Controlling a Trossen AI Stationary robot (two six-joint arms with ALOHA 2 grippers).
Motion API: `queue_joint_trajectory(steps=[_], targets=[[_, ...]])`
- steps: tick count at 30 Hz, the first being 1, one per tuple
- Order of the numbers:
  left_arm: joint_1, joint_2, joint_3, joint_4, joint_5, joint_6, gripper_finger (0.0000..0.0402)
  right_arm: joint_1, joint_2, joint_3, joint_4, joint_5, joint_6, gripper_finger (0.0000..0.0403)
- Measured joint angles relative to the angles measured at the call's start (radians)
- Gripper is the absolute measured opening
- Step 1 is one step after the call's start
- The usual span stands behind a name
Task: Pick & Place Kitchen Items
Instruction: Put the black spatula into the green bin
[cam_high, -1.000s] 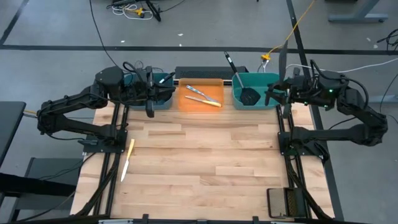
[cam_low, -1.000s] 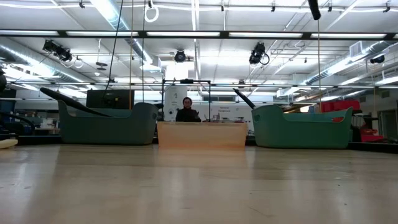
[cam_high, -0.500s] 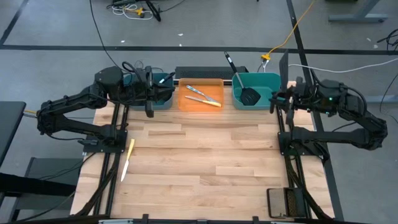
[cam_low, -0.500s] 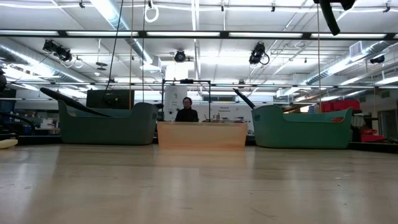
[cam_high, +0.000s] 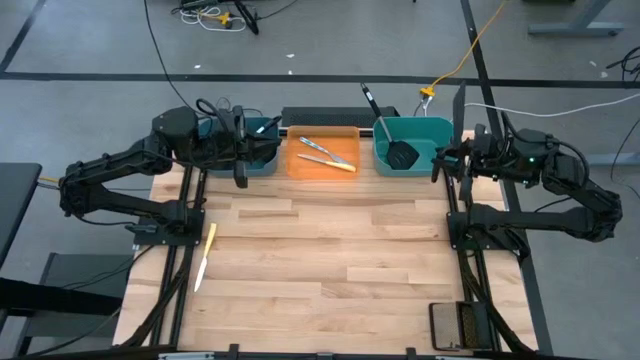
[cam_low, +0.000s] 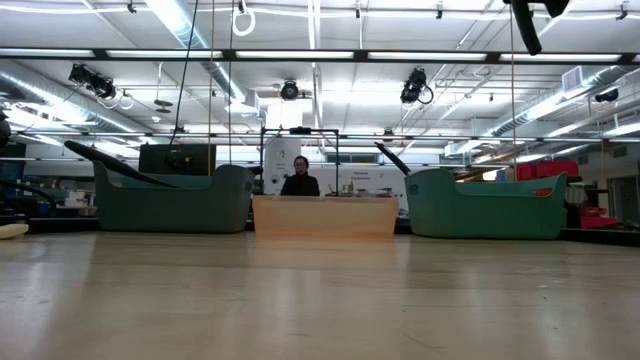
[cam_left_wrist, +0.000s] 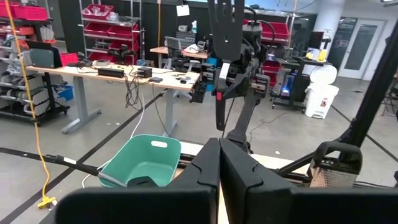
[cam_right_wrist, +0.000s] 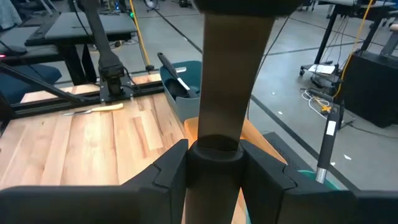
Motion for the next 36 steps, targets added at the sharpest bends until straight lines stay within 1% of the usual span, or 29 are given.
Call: queue_joint_trajectory(steps=[3,9,11,19,24,28,33,36], targets=[[0.000,0.000,0.000,0.000,-0.005,0.000,0.0009,0.000,0.000,0.000,0.006,0.001,-0.001,0.0126],[0.000,0.000,0.000,0.000,-0.006,-0.020,0.0004,-0.021,0.015,0.000,0.020,0.009,-0.040,0.0126],[0.000,0.000,0.000,0.000,-0.007,-0.020,0.0008,-0.036,0.015,0.000,0.020,0.028,-0.055,0.0126],[0.000,0.000,0.000,0.000,-0.007,-0.020,0.0004,-0.114,0.016,0.000,0.032,0.029,-0.087,0.0126],[0.000,0.000,0.000,0.000,-0.011,-0.019,0.0010,-0.174,0.022,0.000,0.031,0.026,-0.113,0.0126],[0.000,0.000,0.000,0.000,-0.011,-0.019,0.0004,-0.234,0.038,0.000,0.029,-0.016,-0.146,0.0126],[0.000,0.000,0.000,0.000,-0.011,-0.019,0.0010,-0.312,0.076,0.000,0.023,-0.072,-0.190,0.0126],[0.000,0.000,0.000,0.000,-0.011,-0.019,0.0006,-0.361,0.094,-0.001,0.005,-0.105,-0.207,0.0126]])
